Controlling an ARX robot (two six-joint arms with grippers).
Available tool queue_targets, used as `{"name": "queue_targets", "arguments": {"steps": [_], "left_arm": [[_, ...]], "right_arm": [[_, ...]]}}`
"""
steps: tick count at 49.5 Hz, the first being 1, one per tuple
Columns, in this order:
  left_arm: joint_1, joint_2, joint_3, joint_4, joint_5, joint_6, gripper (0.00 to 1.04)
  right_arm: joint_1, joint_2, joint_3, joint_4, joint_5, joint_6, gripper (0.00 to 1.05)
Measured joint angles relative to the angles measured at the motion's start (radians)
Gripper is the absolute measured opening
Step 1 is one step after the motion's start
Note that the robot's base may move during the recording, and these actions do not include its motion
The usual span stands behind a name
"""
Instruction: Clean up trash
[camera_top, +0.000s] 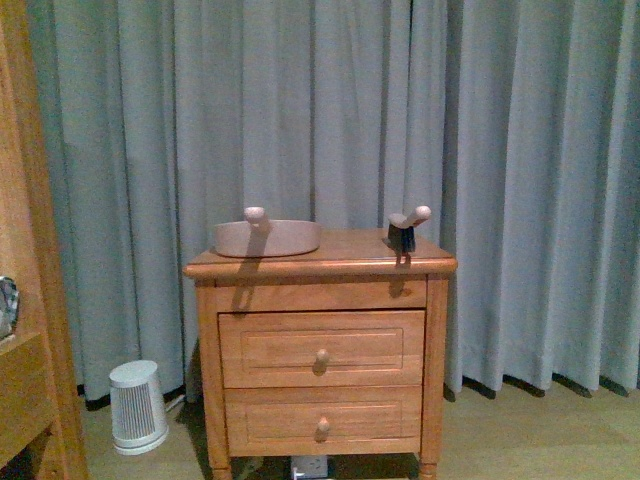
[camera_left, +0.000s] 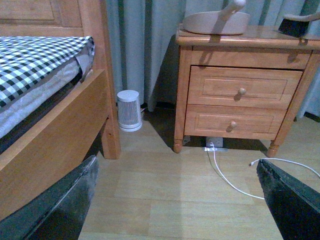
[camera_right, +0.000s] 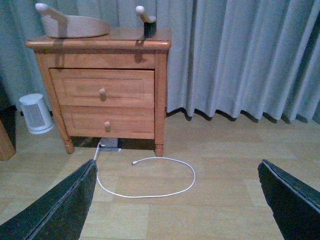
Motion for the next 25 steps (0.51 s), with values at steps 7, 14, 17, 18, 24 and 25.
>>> {"name": "queue_targets", "arguments": {"steps": [7, 14, 17, 18, 24, 25], "left_arm": [[0.000, 0.000, 0.000, 0.000, 0.000, 0.000, 0.97], [0.000, 0.000, 0.000, 0.000, 0.000, 0.000, 0.97], [0.000, 0.000, 0.000, 0.000, 0.000, 0.000, 0.97], [0.000, 0.000, 0.000, 0.000, 0.000, 0.000, 0.97], [0.000, 0.000, 0.000, 0.000, 0.000, 0.000, 0.97], [0.000, 0.000, 0.000, 0.000, 0.000, 0.000, 0.97]], "right_arm": [[0.000, 0.000, 0.000, 0.000, 0.000, 0.000, 0.97], [0.000, 0.000, 0.000, 0.000, 0.000, 0.000, 0.97], [0.000, 0.000, 0.000, 0.000, 0.000, 0.000, 0.97], [0.000, 0.000, 0.000, 0.000, 0.000, 0.000, 0.97], [0.000, 0.000, 0.000, 0.000, 0.000, 0.000, 0.97], [0.000, 0.000, 0.000, 0.000, 0.000, 0.000, 0.97]]}}
